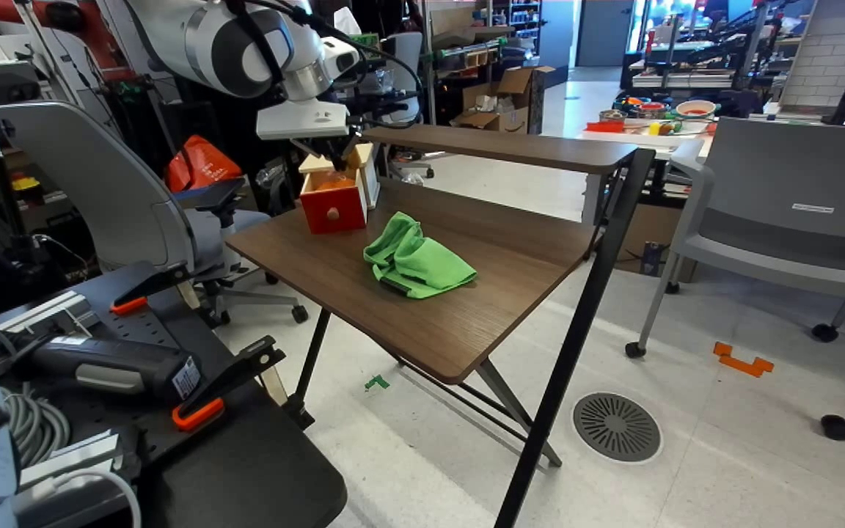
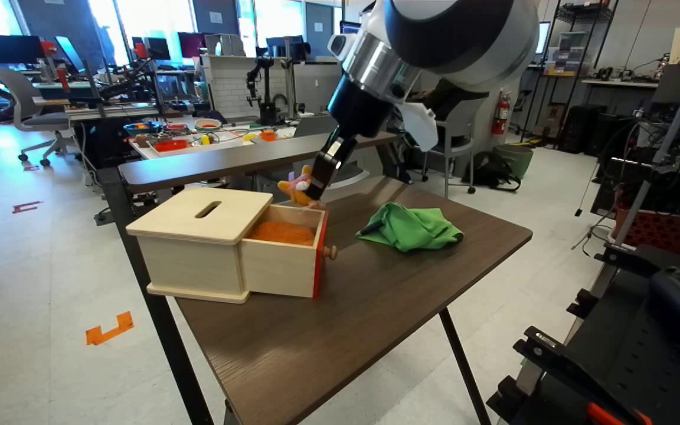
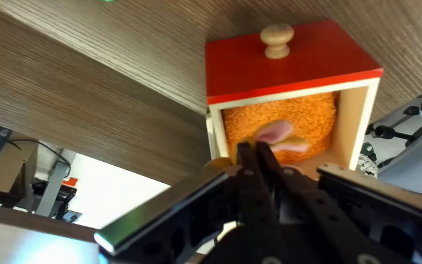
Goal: Move the green cloth to the right, then pick the stuffed animal in the drawer and put it on the table, the move the green cloth slightly up on the table
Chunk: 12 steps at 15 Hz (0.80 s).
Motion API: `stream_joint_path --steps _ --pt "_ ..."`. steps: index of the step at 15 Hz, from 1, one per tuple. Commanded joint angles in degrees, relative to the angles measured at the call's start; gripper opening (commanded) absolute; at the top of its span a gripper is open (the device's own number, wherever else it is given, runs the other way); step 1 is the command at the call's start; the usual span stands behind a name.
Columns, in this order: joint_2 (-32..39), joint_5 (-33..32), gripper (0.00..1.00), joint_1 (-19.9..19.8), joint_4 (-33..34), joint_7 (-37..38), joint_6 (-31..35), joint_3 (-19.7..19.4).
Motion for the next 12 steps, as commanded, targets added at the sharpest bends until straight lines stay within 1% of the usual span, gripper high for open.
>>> stream_joint_path --steps 1,3,5,7,12 --pt "-1.5 -0.8 0.02 -4.0 -1.8 0.9 1.3 0.4" --pt "0.0 -0.5 0.02 -6.1 -0.7 0.6 0.8 0.4" --pt "0.9 -0.7 0.02 -7.4 -0.7 0.5 0.5 0.2" --pt "2.0 -1.2 0.02 -7.3 -0.8 0.7 0.8 -1.1" --pt "5.3 -1.4 0.02 -7.2 -0.9 1.3 0.2 -2.8"
